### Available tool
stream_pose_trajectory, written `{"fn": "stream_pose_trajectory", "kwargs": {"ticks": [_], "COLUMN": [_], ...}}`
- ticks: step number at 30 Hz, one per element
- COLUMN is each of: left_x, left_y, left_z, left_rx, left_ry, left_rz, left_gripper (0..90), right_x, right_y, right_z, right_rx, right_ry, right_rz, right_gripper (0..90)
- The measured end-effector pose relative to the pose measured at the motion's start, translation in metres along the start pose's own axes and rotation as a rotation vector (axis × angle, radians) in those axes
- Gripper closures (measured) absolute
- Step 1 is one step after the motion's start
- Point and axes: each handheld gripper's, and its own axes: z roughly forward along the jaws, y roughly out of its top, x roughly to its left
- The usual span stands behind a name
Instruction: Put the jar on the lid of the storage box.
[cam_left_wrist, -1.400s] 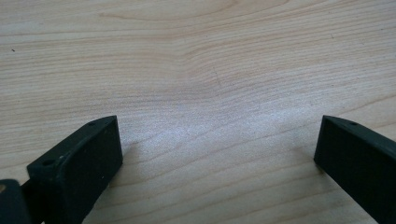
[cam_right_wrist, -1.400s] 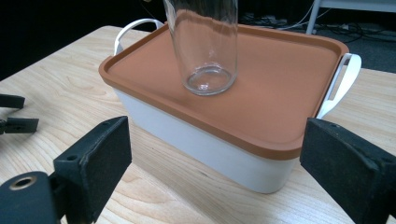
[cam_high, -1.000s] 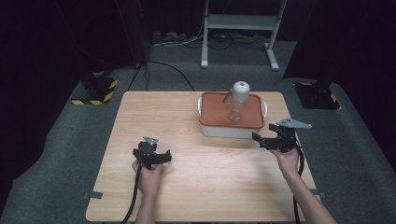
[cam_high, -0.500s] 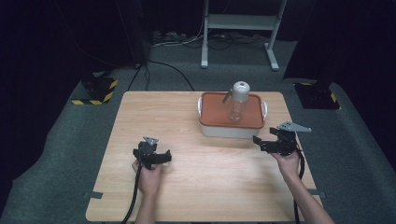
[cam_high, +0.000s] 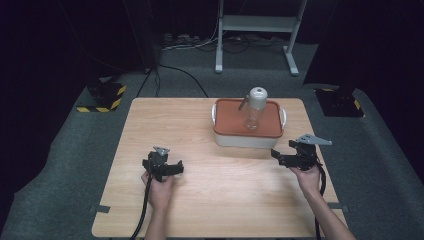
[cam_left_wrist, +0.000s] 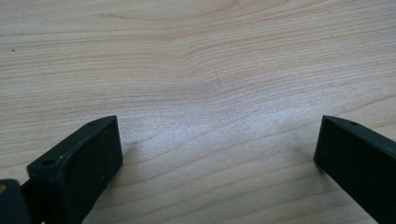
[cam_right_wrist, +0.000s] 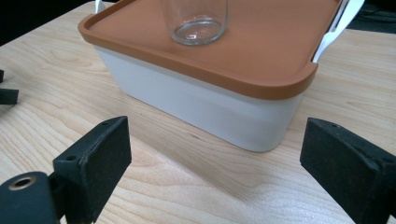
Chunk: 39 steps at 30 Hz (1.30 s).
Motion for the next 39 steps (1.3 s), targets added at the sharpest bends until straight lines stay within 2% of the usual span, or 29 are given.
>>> {"fn": "stream_pose_trajectory", "kwargs": {"ticks": [21,39], "left_x": [0.000,0.000], "left_y": [0.000,0.000], "left_z": [0.000,0.000], "left_rx": [0.000,-0.001], "left_ry": [0.000,0.000], "left_rz": [0.001,0.000], "left_gripper": [0.9,0.9], "right_x": [0.002,0.002], "right_y": [-0.013,-0.021], "right_z": [0.009,0.018], "right_rx": [0.034,0.061], "right_ry": [-0.008,-0.018], "right_rz": [-0.012,-0.004], "right_gripper": [8.5,8.5]}}
